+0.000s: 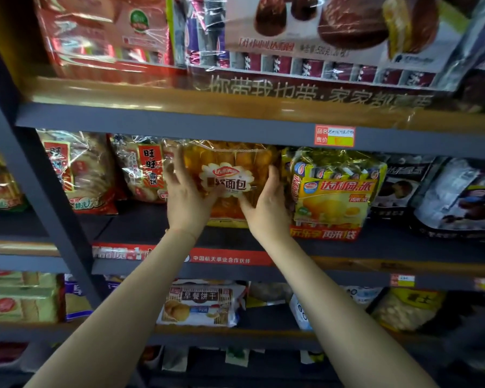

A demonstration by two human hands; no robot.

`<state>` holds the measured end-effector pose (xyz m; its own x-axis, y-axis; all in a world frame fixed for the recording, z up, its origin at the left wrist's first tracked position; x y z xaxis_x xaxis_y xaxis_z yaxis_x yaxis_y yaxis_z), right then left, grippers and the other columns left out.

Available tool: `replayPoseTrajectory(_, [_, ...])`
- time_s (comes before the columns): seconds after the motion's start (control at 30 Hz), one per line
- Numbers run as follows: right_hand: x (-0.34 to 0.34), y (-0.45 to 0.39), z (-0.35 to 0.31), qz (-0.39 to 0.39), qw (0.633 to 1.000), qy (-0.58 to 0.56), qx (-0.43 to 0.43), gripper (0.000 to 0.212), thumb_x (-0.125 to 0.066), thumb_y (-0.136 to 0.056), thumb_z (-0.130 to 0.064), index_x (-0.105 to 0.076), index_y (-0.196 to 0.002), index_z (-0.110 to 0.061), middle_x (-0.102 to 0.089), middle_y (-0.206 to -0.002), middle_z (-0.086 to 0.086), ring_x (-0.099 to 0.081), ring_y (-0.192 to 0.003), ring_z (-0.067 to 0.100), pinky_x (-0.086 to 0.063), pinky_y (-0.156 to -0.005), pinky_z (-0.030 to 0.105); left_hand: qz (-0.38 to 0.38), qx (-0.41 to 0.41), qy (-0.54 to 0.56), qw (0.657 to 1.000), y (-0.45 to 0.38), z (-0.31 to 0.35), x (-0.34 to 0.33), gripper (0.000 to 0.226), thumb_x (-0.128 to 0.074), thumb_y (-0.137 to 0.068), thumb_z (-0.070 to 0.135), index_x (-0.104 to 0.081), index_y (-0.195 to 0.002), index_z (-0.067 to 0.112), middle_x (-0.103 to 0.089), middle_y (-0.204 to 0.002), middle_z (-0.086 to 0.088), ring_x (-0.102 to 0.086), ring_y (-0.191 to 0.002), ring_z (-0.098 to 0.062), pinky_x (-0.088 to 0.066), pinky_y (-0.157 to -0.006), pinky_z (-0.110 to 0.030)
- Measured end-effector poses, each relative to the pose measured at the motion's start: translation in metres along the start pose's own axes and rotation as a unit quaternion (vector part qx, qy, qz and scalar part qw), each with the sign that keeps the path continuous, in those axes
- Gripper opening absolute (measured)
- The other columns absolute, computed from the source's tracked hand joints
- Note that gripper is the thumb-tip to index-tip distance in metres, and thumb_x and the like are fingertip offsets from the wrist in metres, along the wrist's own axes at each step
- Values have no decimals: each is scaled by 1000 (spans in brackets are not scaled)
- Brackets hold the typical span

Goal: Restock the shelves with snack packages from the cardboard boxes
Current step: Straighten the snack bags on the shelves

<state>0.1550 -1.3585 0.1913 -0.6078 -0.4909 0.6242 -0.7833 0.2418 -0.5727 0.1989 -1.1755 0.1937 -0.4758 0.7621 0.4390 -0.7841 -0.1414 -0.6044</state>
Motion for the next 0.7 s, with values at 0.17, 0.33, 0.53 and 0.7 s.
replayPoseTrajectory(0.17, [1, -1, -4, 72, 995, 74, -3, 84, -76, -85, -38, -35, -148, -1, -54, -130, 23, -61, -114, 37, -58, -76, 38, 121, -386, -303, 863, 27, 51, -12, 68, -76, -86, 40, -45, -143, 21, -38, -152, -22, -35, -141, -44, -35, -110, -62])
replayPoseTrajectory(0.33, [5, -1, -21, 119, 965, 205, 116, 94, -82, -78, -32, -30, -150, -1, -37, -151, 27, -46, -133, 41, -51, -100, 46, 60, -446, -367, 814, 18, 52, -31, 92, -80, -80, 40, -32, -157, 22, -20, -163, -20, -18, -150, -43, -12, -119, -69])
replayPoseTrajectory(0.53, [-17, -10, -7, 9, 940, 291, 178, 140, -90, -62, -48, 5, -159, -11, 3, -164, 23, -12, -150, 44, -29, -118, 54, 21, -426, -402, 810, 5, 36, -40, 112, -70, -75, 69, -13, -162, 28, -13, -166, -23, -14, -153, -44, -16, -115, -75])
replayPoseTrajectory(0.7, [-31, -21, 2, -46, 912, 370, 173, 151, -81, -55, -68, 12, -157, -7, 11, -163, 26, -9, -149, 49, -20, -121, 56, -33, -433, -415, 799, -7, 20, -47, 127, -65, -70, 82, 3, -163, 27, 2, -167, -23, 8, -154, -41, -14, -117, -72])
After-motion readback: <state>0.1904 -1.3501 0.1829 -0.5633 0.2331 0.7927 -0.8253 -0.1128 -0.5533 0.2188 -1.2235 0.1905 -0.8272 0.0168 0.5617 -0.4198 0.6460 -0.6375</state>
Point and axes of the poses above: each hand's wrist, its own y-axis away from the middle knuckle, its own x-axis out of the back of the hand, z = x × y, the point moved 8 cm from there along -y, towards the middle knuckle
